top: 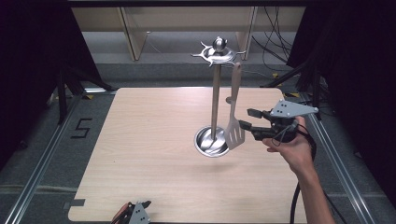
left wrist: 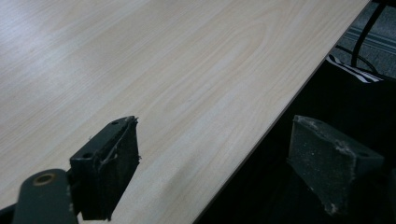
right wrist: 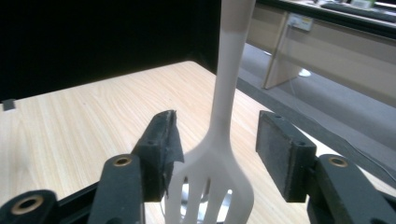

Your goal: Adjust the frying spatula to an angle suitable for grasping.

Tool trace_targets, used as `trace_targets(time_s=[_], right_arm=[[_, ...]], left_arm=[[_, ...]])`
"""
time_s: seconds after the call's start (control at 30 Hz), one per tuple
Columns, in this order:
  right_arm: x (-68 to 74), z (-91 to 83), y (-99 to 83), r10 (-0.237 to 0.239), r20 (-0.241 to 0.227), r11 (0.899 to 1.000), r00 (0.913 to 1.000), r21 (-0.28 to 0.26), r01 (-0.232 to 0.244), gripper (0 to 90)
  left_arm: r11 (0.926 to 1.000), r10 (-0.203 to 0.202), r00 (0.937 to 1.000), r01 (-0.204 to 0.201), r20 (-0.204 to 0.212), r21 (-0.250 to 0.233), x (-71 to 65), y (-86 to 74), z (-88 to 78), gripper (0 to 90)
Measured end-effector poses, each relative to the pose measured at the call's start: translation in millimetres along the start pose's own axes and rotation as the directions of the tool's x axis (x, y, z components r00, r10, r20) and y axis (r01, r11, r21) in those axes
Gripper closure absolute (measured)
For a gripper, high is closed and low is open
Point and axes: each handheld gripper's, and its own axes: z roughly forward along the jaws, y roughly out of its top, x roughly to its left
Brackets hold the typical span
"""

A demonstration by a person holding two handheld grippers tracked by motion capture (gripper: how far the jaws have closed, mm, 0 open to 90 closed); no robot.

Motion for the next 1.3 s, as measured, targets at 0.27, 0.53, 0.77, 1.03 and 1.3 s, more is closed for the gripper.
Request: trace_targets(time_s=[0.27,0.53,0.77,1.03,1.3], right_arm=[[9.0,-3.4,-17.7,0.002,0.049,0.999,0.9988,0.046,-0.004,44.8],[8.4,-2.3,-31.3,-0.003,0.06,0.997,0.9982,0.083,-0.002,43.6],[11.7,-5.1,-41.3,-0.015,0.058,0.995,0.9982,0.101,0.009,40.4],[15.6,-7.1,-47.4,0.017,0.07,0.996,0.9974,0.091,-0.024,39.1],[20.3,-4.4,-55.6,0.023,0.056,0.993,0.9982,0.118,-0.029,37.0]], left_arm=[[1.0,-0.003,1.0,0.003,0.004,-0.009,-0.8,0.0,-0.4,15.6],[0.9998,-0.016,0.9999,0.016,0.003,-0.009,-2.4,-0.1,-0.2,15.6],[1.0,-0.006,1.0,0.006,-0.006,-0.004,-1.3,-0.1,-1.1,15.6],[0.9998,-0.02,0.9998,0.02,-0.01,-0.008,-1.8,-0.4,-1.9,15.6],[0.9998,-0.017,0.9998,0.017,0.008,0.01,0.2,0.3,-3.2,15.6]])
